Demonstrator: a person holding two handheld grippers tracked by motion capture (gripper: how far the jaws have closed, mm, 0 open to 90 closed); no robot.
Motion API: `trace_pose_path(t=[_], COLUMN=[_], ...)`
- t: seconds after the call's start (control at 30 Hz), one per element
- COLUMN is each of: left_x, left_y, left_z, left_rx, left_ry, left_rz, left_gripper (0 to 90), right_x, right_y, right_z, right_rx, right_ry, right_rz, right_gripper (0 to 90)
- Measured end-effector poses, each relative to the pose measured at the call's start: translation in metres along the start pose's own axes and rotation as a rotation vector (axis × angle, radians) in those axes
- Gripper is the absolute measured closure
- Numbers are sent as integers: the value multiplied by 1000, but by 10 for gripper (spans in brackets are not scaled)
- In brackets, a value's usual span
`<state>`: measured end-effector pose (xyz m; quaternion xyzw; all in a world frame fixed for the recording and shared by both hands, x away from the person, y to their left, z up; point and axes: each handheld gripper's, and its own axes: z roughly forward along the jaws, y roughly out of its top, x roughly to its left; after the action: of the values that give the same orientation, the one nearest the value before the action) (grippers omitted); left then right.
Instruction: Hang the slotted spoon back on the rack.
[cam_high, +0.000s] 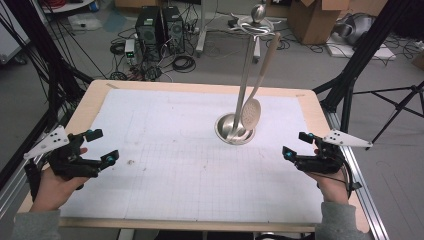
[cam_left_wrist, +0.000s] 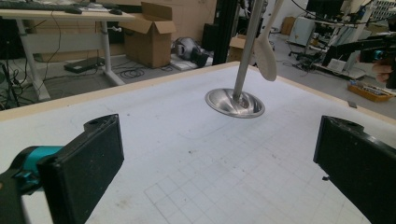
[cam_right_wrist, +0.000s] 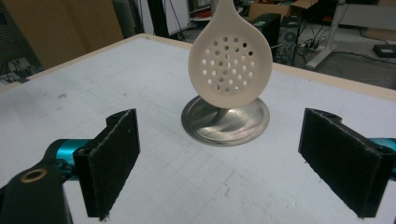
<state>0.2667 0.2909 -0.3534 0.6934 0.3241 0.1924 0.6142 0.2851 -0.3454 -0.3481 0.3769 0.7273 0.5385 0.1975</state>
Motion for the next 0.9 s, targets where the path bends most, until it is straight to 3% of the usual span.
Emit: trace_pose_path(t=[0.33, 0.57, 0.9], left_x=[9, 9, 13], left_y=[-14, -17, -21], left_z=[-2, -9, -24], left_rx=[5, -20, -20], left_ry=[9, -68, -118], left_rz=[-5, 4, 21], left_gripper=[20, 20, 21], right_x=[-7, -8, -9], right_y=[-15, -21, -37], right_z=[-2, -7, -15], right_rx=[-24, -90, -144], right_ry=[-7, 67, 158], right_rz=[4, -5, -2], right_gripper=[116, 115, 112])
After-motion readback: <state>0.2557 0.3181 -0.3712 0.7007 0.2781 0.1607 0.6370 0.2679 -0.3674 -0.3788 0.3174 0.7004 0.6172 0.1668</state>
